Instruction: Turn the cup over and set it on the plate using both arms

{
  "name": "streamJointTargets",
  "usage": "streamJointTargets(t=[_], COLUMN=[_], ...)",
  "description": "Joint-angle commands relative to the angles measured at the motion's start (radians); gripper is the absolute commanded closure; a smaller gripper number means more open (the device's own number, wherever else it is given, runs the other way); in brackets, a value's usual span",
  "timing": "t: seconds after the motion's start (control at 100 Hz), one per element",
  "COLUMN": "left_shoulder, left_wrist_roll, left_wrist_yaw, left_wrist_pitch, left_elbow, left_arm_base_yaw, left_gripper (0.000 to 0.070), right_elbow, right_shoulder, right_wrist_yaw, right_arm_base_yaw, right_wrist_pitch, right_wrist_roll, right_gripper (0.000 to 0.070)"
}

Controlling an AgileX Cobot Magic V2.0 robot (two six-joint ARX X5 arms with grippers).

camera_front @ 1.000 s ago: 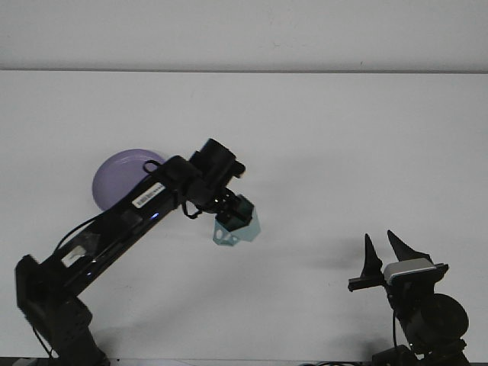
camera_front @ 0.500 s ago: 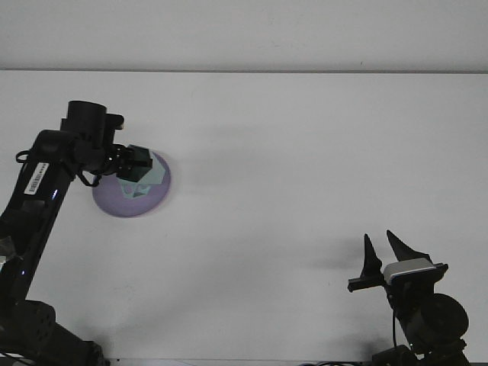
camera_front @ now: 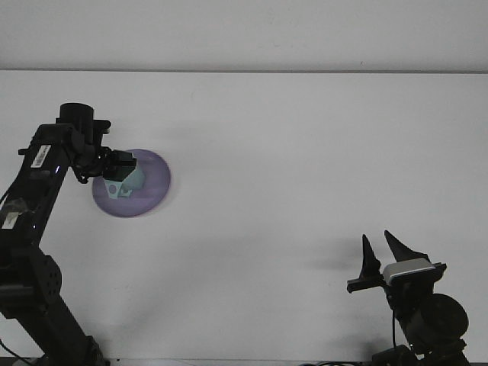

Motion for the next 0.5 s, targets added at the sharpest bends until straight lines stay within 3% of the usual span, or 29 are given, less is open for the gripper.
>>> streamJointTargets(t=[0.0, 0.3, 0.35, 0.44, 0.49], left_shoulder=[0.043, 0.091, 0.091, 0.089, 0.088], left_wrist_roll=[0.016, 0.034, 0.044, 0.036, 0.016], left_wrist_yaw=[-0.005, -0.005, -0.005, -0.005, -0.005], left_wrist_pitch=[0.003, 0.006, 0.012, 0.006, -0.006], left_elbow=[0.022, 0.022, 0.023, 0.034, 0.056], left_arm_base_yaw=[0.003, 0.003, 0.003, 0.003, 0.003], left_gripper=[0.0688, 0.0662, 0.0552, 0.0221, 0.0119], right_elbow=[0.008, 0.008, 0.008, 0.008, 0.008], right_shoulder=[0.002, 0.002, 0.002, 0.002, 0.002], right_wrist_yaw=[0.0, -0.001, -0.001, 0.0, 0.0], right_arm_base_yaw=[0.002, 0.002, 0.002, 0.002, 0.002], right_wrist_pitch=[0.005, 0.005, 0.005, 0.005, 0.005], right_wrist_roll=[0.011, 0.011, 0.011, 0.011, 0.011], right_gripper=[0.0393, 0.0393, 0.0393, 0.0393, 0.0393])
